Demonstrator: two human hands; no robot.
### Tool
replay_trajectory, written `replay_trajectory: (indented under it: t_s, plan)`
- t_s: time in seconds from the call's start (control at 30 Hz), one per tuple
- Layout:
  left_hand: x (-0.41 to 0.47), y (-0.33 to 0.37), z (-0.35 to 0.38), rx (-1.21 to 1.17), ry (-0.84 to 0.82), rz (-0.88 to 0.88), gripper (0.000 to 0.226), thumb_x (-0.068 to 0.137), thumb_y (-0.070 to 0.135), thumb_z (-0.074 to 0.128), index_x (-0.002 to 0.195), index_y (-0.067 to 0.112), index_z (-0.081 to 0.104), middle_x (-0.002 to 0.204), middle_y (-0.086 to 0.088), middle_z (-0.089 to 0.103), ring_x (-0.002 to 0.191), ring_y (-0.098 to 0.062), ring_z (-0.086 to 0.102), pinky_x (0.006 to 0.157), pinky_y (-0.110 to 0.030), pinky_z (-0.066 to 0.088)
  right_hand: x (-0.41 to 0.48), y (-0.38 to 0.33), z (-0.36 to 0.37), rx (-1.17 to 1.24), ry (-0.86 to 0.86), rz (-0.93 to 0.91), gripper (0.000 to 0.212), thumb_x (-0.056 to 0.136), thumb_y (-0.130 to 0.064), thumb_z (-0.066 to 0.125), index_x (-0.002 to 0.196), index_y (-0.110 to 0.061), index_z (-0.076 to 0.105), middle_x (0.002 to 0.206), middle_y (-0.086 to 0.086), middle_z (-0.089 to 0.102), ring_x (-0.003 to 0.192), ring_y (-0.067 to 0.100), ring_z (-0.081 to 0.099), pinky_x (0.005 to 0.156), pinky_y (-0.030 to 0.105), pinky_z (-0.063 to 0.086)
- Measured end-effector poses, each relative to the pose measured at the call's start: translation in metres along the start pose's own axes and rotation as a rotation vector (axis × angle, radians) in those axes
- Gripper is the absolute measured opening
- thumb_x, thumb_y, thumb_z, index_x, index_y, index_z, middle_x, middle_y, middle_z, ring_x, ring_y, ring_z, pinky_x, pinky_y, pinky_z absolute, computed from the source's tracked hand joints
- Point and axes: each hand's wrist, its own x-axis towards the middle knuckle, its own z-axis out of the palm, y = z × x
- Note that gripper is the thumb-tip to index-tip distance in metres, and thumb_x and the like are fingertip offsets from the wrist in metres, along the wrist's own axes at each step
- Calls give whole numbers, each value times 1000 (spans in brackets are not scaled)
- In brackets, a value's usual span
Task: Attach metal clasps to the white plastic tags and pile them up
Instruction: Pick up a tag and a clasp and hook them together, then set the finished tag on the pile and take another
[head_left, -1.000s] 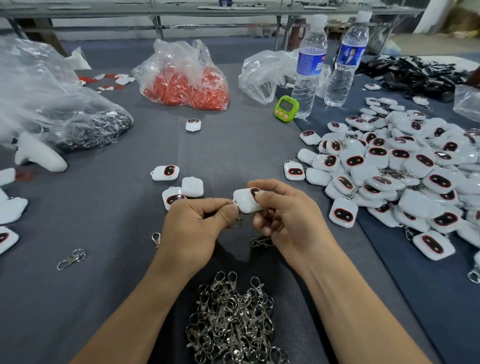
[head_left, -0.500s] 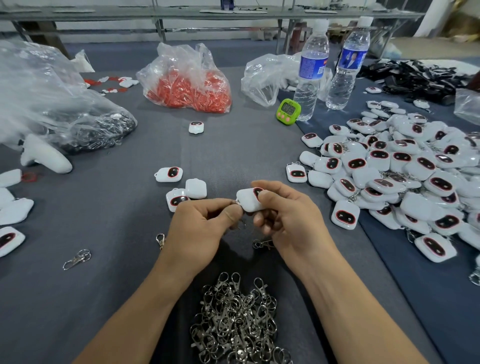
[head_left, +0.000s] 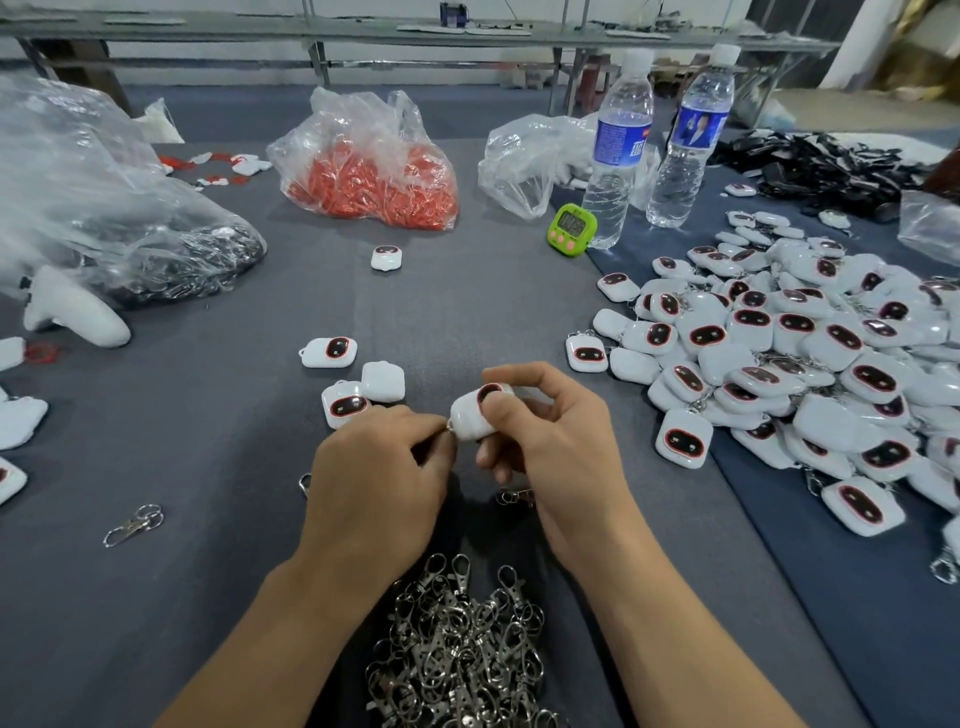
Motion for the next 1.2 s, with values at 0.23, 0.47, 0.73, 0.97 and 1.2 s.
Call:
replay_trajectory:
  t_s: [0.23,0.47,0.73,0.97,1.2]
  plan:
    - [11,7,1,-724,-136,-349,31,90,15,73,72,39,81,59,10,68,56,2,56,61,-10,46,5,-5,-7,188,11,156,16,98,-1,58,108,-6,69,70,11,68,46,13,53,39,20,37]
    - [0,-1,1,-1,-55,45,28,88,27,63,65,15,73,60,4,58,64,-18,52,61,-37,41,0,3,0,-42,5,-1,14,95,-1,64,98,-13,70,68,15,66,47,19,53,40,25,39]
    - [3,1,2,-228,-2,-126,11,84,20,78,75,25,78,65,9,66,69,-11,60,63,-26,44,1,-2,-2,1,18,58,15,98,0,59,103,-10,69,72,12,69,48,16,55,41,23,39]
    - [2,1,3,-265,65,-220,14,76,20,83,76,34,79,70,25,68,71,3,64,64,-6,43,8,-12,-17,-28,19,175,21,94,4,56,103,-6,72,81,18,73,45,16,53,40,21,36]
    - [1,-3,4,-221,-47,-205,15,77,32,84,90,37,80,71,23,68,83,6,62,72,-2,41,10,-29,-49,728,-53,78,51,86,-28,67,135,-17,61,133,4,69,108,16,70,82,26,57]
